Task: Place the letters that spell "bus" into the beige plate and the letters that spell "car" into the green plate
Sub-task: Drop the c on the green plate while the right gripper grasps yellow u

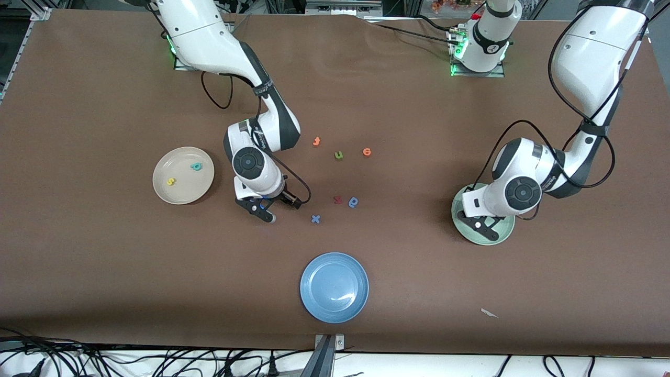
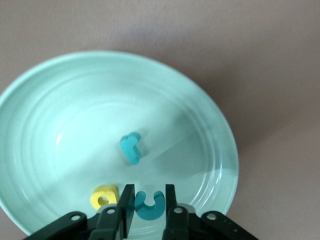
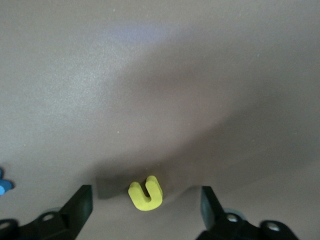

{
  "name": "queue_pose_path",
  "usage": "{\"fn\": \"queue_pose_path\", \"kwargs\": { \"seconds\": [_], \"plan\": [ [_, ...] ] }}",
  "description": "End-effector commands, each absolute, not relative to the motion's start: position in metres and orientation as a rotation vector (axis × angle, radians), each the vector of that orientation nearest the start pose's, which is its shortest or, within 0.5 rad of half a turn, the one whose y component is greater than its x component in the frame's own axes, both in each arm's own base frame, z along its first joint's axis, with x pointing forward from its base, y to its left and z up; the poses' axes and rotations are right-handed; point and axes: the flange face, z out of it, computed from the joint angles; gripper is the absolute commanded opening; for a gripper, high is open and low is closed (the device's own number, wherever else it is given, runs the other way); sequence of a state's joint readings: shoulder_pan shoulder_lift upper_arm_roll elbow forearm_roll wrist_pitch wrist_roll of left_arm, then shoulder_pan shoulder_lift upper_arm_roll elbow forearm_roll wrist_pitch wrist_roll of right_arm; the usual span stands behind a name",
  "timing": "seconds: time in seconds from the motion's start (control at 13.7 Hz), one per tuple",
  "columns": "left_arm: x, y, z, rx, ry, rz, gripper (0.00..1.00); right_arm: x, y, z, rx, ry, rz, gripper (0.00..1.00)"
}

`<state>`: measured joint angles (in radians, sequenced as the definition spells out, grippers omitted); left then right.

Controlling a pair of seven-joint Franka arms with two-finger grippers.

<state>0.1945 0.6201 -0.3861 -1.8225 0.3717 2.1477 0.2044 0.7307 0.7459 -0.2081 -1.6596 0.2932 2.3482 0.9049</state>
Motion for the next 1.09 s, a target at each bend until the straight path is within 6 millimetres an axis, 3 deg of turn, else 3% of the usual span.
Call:
{"fn": "queue_pose_path", "kwargs": {
  "seconds": [0.0,0.15,0.29,0.51,0.73,1.02],
  "plan": [
    [0.610,-0.093,0.217,-2.893,0.929,0.310,1.00,0.580,0.359,0.175,-2.989,0.842,0.106,0.83],
    [0.618,-0.092,0.238,-2.900,0.896,0.281,1.00,0.580,0.361,0.176,-2.989,0.834,0.103,0.70],
    [0.623,-0.109,0.277,-2.882,0.902,0.261,1.00,0.580,0.360,0.174,-2.991,0.831,0.104,0.65],
    [0.634,-0.112,0.348,-2.979,0.787,0.324,1.00,0.579,0.360,0.174,-2.995,0.825,0.104,0.44],
    [0.637,-0.101,0.430,-2.982,0.721,0.356,1.00,0.577,0.361,0.172,-2.997,0.822,0.112,0.32],
    [0.615,-0.085,0.539,-3.039,0.627,0.273,1.00,0.578,0.361,0.175,-3.001,0.792,0.124,0.20]
  ]
}}
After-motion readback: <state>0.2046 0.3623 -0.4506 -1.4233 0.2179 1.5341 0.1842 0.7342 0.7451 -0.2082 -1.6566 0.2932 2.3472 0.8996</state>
